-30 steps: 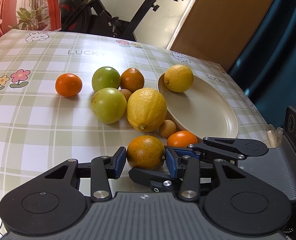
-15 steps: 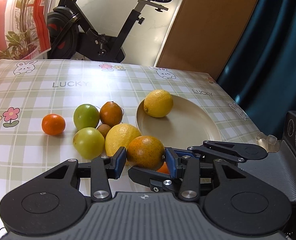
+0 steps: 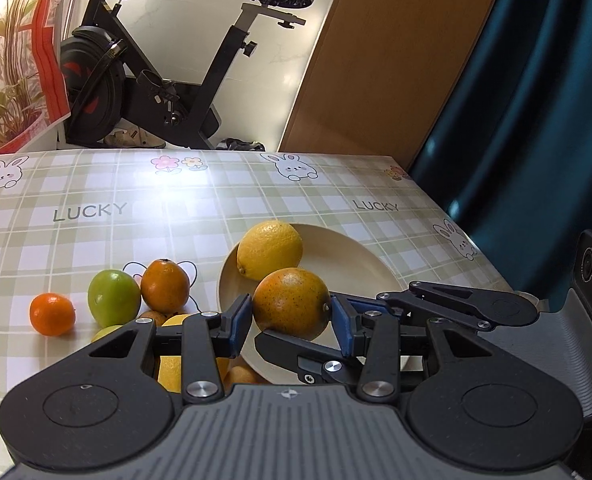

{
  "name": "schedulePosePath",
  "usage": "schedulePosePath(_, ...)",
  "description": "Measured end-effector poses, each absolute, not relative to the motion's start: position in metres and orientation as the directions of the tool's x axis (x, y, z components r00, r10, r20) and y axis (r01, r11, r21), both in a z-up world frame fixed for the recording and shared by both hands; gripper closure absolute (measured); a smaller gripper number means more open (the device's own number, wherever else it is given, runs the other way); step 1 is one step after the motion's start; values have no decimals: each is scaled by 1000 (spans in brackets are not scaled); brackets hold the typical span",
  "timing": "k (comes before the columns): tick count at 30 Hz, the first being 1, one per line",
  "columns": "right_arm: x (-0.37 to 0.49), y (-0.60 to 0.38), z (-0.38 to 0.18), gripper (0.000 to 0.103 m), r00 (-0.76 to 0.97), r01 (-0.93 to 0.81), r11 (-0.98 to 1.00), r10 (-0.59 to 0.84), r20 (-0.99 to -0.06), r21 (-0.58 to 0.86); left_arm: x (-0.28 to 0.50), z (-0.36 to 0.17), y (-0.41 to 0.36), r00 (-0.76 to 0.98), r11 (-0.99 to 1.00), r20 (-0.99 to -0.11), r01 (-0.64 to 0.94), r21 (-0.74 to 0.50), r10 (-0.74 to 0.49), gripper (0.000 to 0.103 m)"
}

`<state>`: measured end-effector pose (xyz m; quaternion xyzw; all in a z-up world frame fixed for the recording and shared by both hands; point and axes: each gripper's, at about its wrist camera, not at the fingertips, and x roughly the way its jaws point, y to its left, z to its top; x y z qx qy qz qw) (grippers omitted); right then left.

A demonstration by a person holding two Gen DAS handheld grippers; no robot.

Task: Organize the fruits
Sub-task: 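Carry the orange with the left tool onto the plate and release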

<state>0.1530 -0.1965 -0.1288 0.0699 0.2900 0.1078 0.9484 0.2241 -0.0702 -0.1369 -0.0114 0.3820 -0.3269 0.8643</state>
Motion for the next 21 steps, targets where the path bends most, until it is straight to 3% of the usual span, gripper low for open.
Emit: schedulePosePath(21, 200, -236, -177, 58, 754, -125, 964, 246, -609, 235, 277, -181, -107, 444, 825, -760, 525, -208, -474, 57)
